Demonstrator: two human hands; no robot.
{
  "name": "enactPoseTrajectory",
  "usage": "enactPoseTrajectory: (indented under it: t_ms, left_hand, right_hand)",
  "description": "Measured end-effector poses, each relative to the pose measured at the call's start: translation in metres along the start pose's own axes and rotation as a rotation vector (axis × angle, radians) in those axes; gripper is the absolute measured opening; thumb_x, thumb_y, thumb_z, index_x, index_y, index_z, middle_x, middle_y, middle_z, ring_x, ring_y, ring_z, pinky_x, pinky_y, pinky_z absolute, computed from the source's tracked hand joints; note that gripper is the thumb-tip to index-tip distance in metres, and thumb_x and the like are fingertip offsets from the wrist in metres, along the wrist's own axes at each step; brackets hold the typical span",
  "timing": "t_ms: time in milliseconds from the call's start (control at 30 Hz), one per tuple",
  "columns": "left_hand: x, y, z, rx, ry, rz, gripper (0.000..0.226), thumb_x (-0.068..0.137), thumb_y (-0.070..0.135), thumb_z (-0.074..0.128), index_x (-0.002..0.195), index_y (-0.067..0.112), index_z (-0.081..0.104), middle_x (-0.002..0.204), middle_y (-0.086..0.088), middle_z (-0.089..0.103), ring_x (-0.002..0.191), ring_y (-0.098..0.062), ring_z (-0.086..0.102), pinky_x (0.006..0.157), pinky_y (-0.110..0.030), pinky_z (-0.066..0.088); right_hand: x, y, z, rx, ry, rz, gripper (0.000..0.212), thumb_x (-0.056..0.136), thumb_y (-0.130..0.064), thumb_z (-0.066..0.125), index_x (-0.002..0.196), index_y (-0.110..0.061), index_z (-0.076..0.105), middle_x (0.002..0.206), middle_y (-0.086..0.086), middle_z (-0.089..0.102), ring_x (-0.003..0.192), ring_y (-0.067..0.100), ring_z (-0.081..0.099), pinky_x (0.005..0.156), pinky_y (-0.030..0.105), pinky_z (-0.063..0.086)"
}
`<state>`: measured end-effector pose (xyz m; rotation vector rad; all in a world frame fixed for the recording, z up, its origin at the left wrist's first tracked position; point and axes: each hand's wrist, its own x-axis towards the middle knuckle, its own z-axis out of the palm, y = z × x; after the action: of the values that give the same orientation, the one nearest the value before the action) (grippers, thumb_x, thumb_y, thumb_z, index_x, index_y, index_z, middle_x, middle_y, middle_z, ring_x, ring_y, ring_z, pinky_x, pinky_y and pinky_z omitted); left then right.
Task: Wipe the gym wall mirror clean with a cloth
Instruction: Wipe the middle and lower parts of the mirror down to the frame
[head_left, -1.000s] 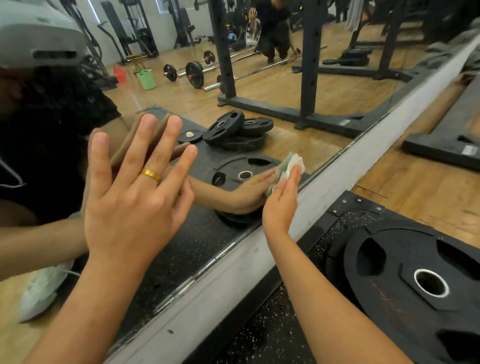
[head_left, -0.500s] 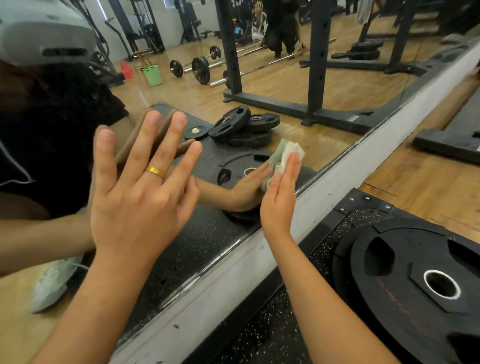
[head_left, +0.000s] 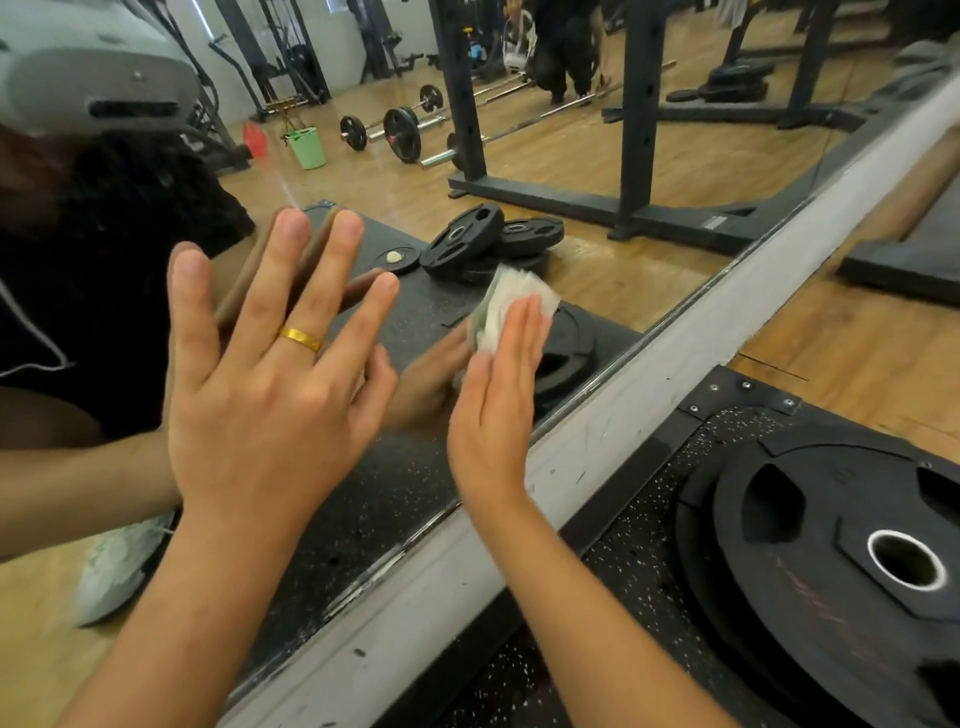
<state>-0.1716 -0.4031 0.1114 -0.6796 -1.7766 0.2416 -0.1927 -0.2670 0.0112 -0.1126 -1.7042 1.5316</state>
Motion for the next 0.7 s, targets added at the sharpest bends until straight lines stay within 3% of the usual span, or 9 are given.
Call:
enactPoseTrajectory:
  t_ms: [100,167,233,300,400,500,600,700]
  left_hand:
    - [0.0,0.0,0.001,-0.001,-0.002,-0.005,0.038,0.102,0.024,0.056,0.139,0.019,0.065,0.161,-0.007,0.043,0.153,-0.03,0.034,0.117,-0.067,0.028]
    - [-0.001,-0.001,0.002,-0.011,-0.008,-0.005,0.038,0.103,0.024,0.056,0.139,0.019,0.064,0.161,-0.007,0.042,0.153,-0.03,0.033,0.114,-0.069,0.032]
    - [-0.003,-0.001,0.003,-0.003,-0.01,-0.004,0.038,0.102,0.024,0.057,0.139,0.019,0.065,0.161,-0.007,0.042,0.153,-0.03,0.032,0.113,-0.069,0.033]
    - [-0.004,-0.002,0.003,0.003,-0.014,-0.004,0.037,0.102,0.024,0.057,0.139,0.019,0.065,0.162,-0.007,0.042,0.154,-0.03,0.032,0.116,-0.067,0.029]
    - [-0.003,0.0,0.003,-0.011,-0.016,-0.02,0.038,0.103,0.024,0.057,0.14,0.02,0.064,0.162,-0.006,0.042,0.154,-0.03,0.031,0.117,-0.067,0.027]
    - [0.0,-0.001,0.003,-0.015,-0.02,-0.022,0.037,0.103,0.024,0.056,0.14,0.02,0.063,0.162,-0.006,0.042,0.154,-0.029,0.031,0.115,-0.069,0.029]
    - [-0.002,-0.004,0.003,-0.049,-0.05,-0.024,0.039,0.104,0.024,0.054,0.142,0.019,0.059,0.165,-0.006,0.036,0.158,-0.025,0.02,0.113,-0.073,0.032]
    - [-0.004,-0.002,0.002,-0.019,-0.037,-0.022,0.038,0.104,0.025,0.054,0.141,0.02,0.062,0.164,-0.005,0.038,0.156,-0.027,0.026,0.123,-0.062,0.015]
  right_hand:
    - [0.039,-0.025,0.0,-0.002,-0.023,-0.205,0.055,0.11,-0.021,0.032,0.161,-0.01,0.013,0.17,0.0,0.007,0.16,0.024,-0.005,0.129,0.052,0.009]
    - [0.046,-0.034,0.001,-0.051,-0.099,-0.343,0.054,0.11,-0.016,0.033,0.16,-0.004,0.019,0.17,0.007,0.012,0.16,0.03,-0.002,0.13,0.05,0.004]
    - [0.039,-0.019,-0.001,-0.075,-0.124,-0.401,0.052,0.11,-0.014,0.034,0.16,-0.005,0.021,0.169,0.004,0.012,0.16,0.03,0.001,0.13,0.047,0.004]
    - [0.021,0.022,-0.009,-0.098,-0.079,-0.325,0.053,0.111,-0.014,0.035,0.161,-0.012,0.019,0.17,-0.006,0.009,0.16,0.023,0.004,0.129,0.051,0.01]
    - [-0.005,0.074,-0.028,-0.128,0.051,0.073,0.056,0.112,-0.022,0.031,0.162,-0.029,0.008,0.166,-0.029,-0.002,0.159,0.01,0.004,0.126,0.055,0.021]
    - [-0.011,0.084,-0.032,-0.138,0.074,0.293,0.055,0.113,-0.02,0.029,0.164,-0.021,0.008,0.164,-0.021,0.0,0.158,0.007,0.004,0.129,0.042,0.016]
    - [-0.007,0.059,-0.022,-0.039,0.081,0.278,0.054,0.112,-0.018,0.03,0.163,-0.02,0.013,0.164,-0.02,0.003,0.158,0.004,0.004,0.129,0.03,0.013]
    - [-0.009,0.024,-0.009,0.078,0.065,0.142,0.053,0.109,-0.022,0.031,0.16,-0.027,0.014,0.165,-0.024,0.006,0.157,0.001,0.003,0.127,0.023,0.01]
